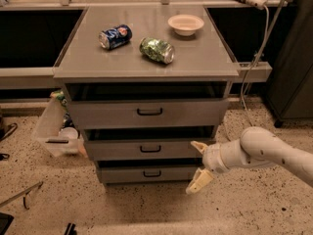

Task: Open middle drawer

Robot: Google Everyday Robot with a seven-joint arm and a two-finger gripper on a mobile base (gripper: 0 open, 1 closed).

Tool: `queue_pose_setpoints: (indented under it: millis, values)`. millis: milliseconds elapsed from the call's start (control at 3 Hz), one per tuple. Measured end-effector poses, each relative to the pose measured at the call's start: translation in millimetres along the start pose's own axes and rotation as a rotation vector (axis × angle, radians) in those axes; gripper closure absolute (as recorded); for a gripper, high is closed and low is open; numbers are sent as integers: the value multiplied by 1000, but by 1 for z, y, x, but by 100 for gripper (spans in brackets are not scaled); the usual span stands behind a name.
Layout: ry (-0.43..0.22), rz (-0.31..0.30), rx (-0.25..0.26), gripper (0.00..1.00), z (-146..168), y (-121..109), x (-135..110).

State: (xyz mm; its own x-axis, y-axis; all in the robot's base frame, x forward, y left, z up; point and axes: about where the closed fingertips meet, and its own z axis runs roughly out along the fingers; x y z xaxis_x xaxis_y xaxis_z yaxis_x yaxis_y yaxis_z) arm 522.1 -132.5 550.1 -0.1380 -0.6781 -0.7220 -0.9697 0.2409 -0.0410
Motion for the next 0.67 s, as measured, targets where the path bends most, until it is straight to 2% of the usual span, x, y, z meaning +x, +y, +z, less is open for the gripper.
queue_pose_setpoints:
  millis: [333,667]
  values:
    - [-33,-18,4,0,22,-14,2]
    - [-62,-56,-19,0,79,-67,5]
